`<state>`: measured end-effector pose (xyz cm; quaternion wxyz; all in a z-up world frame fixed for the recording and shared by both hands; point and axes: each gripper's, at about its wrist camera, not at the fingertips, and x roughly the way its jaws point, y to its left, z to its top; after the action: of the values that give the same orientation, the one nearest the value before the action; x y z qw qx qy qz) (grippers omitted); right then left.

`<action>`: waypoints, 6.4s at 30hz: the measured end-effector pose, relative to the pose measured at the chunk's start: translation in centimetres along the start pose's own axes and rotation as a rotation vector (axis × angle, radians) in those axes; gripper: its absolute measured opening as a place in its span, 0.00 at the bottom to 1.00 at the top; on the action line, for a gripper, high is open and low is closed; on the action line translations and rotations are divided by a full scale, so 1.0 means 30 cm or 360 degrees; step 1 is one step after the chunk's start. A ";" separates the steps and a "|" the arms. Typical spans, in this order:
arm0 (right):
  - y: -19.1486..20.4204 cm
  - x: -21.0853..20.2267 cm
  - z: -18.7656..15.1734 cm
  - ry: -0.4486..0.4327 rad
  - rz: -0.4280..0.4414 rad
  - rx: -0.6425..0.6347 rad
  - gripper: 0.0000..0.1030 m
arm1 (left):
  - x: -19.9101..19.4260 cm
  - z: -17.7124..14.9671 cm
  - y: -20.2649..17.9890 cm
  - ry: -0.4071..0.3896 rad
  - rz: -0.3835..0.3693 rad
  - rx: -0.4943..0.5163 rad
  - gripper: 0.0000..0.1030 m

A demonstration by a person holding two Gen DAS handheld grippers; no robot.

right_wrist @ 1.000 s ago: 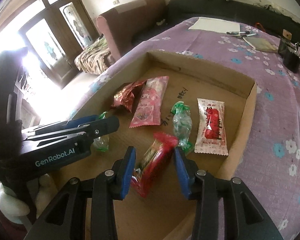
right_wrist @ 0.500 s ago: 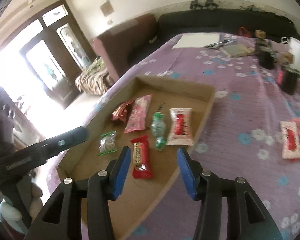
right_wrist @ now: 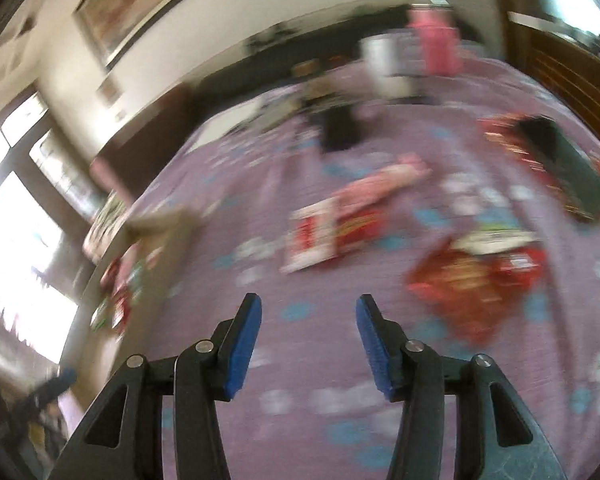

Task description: Organize snacks

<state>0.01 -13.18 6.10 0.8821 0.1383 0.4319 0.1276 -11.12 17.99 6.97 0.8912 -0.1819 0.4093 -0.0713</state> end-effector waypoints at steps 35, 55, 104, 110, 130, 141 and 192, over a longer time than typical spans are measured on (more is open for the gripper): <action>0.219 0.247 -0.016 0.0564 0.0267 -0.0273 0.37 | 0.045 -0.040 0.000 0.0084 0.0001 0.0026 0.59; 0.264 0.169 -0.116 0.0341 0.0179 -0.0416 0.55 | 0.027 -0.091 -0.085 0.0099 -0.0041 0.0164 0.59; -0.034 0.007 -0.176 0.0246 0.0009 -0.0209 0.19 | 0.250 -0.108 -0.328 0.0245 -0.0092 0.0819 0.28; 0.029 -0.045 -0.173 0.0190 0.0061 -0.0249 0.19 | 0.137 -0.058 -0.221 0.0148 -0.0086 0.0650 0.28; 0.579 0.063 -0.164 0.0288 0.0392 -0.0530 0.19 | 0.022 0.131 0.360 0.0012 0.0423 0.0157 0.28; 0.904 0.278 -0.272 0.0477 0.0455 -0.0752 0.19 | 0.070 0.142 0.447 0.0074 0.0466 0.0133 0.31; -0.357 -0.069 0.095 -0.0131 -0.0281 0.0245 0.50 | -0.029 -0.054 -0.090 0.0064 0.0074 0.0311 0.54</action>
<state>2.18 -24.23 5.51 0.8937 0.1723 0.4142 0.0100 -12.85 15.31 7.64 0.8977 -0.0831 0.4225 -0.0937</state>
